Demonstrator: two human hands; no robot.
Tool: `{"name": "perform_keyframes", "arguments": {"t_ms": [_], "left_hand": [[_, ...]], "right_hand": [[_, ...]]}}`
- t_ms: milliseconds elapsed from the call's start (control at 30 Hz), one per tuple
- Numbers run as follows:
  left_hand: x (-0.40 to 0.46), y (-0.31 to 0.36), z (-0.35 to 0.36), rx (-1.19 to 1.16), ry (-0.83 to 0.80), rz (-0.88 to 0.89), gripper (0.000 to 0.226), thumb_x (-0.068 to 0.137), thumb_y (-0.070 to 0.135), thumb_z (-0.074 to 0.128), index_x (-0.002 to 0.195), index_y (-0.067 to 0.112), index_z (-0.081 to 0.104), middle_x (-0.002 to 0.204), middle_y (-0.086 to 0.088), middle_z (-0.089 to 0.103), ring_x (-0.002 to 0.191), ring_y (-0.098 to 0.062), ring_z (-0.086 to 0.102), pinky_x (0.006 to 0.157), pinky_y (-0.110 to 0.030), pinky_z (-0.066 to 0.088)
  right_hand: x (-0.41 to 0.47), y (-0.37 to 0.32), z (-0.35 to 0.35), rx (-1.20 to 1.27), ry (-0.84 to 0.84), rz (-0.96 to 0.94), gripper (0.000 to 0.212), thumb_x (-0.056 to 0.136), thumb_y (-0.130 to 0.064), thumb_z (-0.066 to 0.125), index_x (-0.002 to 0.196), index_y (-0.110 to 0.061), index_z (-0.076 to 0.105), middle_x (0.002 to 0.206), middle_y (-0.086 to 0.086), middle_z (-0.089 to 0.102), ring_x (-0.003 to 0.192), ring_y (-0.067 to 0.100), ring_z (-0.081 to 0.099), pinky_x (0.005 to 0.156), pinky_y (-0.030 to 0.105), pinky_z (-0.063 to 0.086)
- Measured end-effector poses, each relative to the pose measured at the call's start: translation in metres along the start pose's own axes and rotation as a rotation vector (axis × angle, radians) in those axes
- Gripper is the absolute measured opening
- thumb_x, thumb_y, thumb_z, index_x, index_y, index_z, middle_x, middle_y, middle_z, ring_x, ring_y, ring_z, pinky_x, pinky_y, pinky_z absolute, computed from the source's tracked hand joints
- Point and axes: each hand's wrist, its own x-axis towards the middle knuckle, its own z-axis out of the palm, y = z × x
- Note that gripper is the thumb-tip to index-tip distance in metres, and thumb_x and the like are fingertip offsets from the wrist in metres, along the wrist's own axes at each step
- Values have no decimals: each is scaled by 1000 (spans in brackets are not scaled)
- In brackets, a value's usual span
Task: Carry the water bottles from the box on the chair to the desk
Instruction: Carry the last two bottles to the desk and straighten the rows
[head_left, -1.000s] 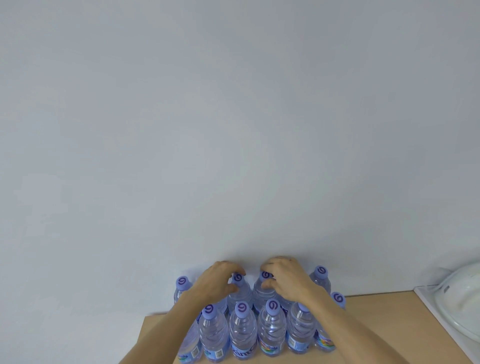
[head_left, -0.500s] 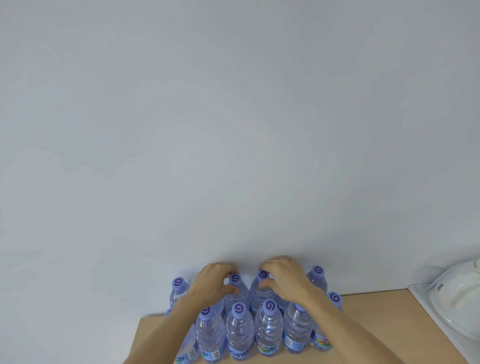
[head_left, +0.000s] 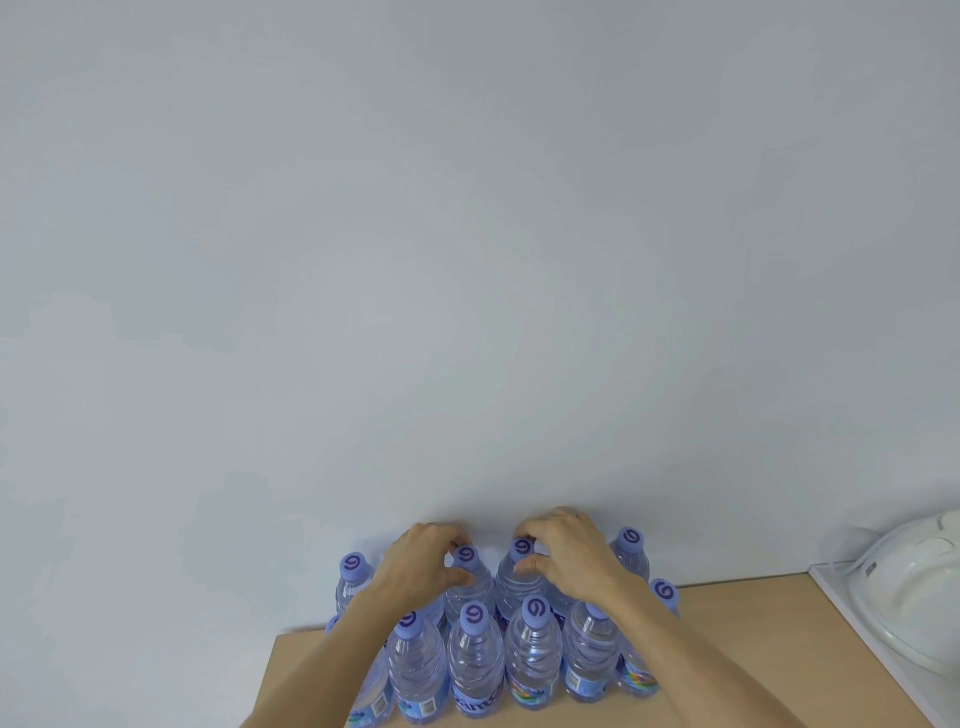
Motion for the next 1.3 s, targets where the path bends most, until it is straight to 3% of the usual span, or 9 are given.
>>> {"name": "perform_keyframes", "arguments": {"t_ms": [533, 700, 867, 1100, 1300], "left_hand": [[-2, 5, 1, 13, -5, -54, 38, 76, 42, 72, 110, 27, 62, 110, 10, 65, 98, -14, 57, 77, -29, 49], [0, 12, 0, -18, -54, 10, 55, 76, 43, 72, 125, 26, 53, 120, 11, 56, 107, -12, 53, 83, -25, 45], [11, 42, 8, -67, -46, 109, 49, 79, 43, 72, 121, 24, 55, 117, 9, 58, 106, -10, 54, 87, -29, 48], [37, 101, 29, 51, -62, 162, 53, 82, 48, 66, 127, 25, 52, 124, 10, 56, 108, -14, 55, 80, -25, 41], [53, 129, 48, 182, -39, 56, 42, 81, 51, 64, 103, 16, 56, 103, 1, 62, 92, -24, 59, 70, -31, 41]], "right_hand": [[0, 1, -5, 13, -27, 27, 47, 82, -54, 67, 120, -27, 62, 116, -6, 67, 111, 18, 53, 97, 29, 34], [-8, 19, -22, 150, -76, 2, 52, 80, -46, 74, 127, -28, 60, 115, -11, 64, 109, 10, 53, 99, 28, 38], [-19, 53, -42, 171, -91, 35, 49, 80, -39, 75, 125, -25, 62, 117, -10, 65, 107, 6, 57, 95, 21, 43], [-38, 99, -55, 152, -129, 91, 48, 80, -34, 74, 126, -25, 62, 122, -10, 62, 110, 6, 56, 94, 21, 44], [-43, 119, -52, 223, -141, 114, 50, 82, -28, 74, 129, -20, 59, 122, -5, 60, 106, 10, 57, 91, 22, 46]]}}
